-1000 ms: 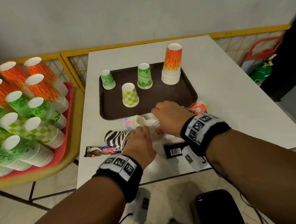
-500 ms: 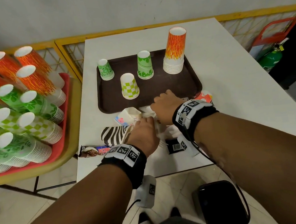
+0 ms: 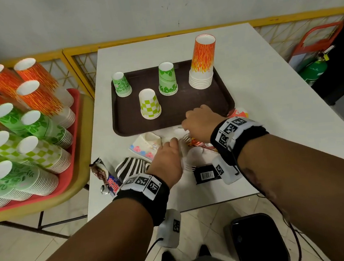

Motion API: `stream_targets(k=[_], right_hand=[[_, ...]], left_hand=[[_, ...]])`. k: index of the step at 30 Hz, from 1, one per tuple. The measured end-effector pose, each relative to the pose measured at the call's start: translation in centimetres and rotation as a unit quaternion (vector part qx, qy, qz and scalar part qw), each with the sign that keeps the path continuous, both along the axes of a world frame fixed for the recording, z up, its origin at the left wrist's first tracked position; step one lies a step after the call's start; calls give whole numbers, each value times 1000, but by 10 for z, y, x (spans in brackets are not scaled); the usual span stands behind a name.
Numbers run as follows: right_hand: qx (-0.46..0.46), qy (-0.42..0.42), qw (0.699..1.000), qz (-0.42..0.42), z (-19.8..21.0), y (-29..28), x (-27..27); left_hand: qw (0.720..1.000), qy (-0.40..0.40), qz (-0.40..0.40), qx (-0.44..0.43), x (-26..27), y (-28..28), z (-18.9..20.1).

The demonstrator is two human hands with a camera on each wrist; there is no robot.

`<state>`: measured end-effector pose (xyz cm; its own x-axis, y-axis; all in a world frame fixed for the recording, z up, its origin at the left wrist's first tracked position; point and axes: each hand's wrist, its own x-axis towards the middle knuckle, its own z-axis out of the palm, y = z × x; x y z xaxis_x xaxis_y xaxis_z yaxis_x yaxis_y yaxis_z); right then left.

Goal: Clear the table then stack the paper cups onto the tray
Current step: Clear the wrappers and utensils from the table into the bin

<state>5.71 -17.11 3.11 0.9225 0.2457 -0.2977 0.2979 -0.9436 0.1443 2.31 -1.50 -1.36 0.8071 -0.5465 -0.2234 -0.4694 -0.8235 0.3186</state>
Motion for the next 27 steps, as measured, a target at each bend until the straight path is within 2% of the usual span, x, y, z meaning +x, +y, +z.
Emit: stream_targets(k=[4, 9, 16, 18, 22, 25, 27], right_hand=[[30, -49, 998, -6, 5, -12, -12], [101, -62, 989, -92, 8, -27, -29], [246, -71, 932, -258, 9, -47, -36], [254, -77, 928, -261, 5, -49, -33], [245, -54, 943, -219, -3, -39, -22], [223, -19, 956, -192, -11, -23, -13], [191, 3, 965, -181, -17, -13, -11]], left_hand=[[1000, 7, 10, -9, 3, -4, -2], [999, 13, 27, -23, 7, -9, -5], [999, -29, 20, -23, 4, -10, -7], [997, -39, 31, -56, 3, -11, -6], [986, -54, 72, -140, -2, -12, 0], [963, -83, 117, -226, -12, -8, 7], [940, -62, 165, -293, -18, -2, 10]])
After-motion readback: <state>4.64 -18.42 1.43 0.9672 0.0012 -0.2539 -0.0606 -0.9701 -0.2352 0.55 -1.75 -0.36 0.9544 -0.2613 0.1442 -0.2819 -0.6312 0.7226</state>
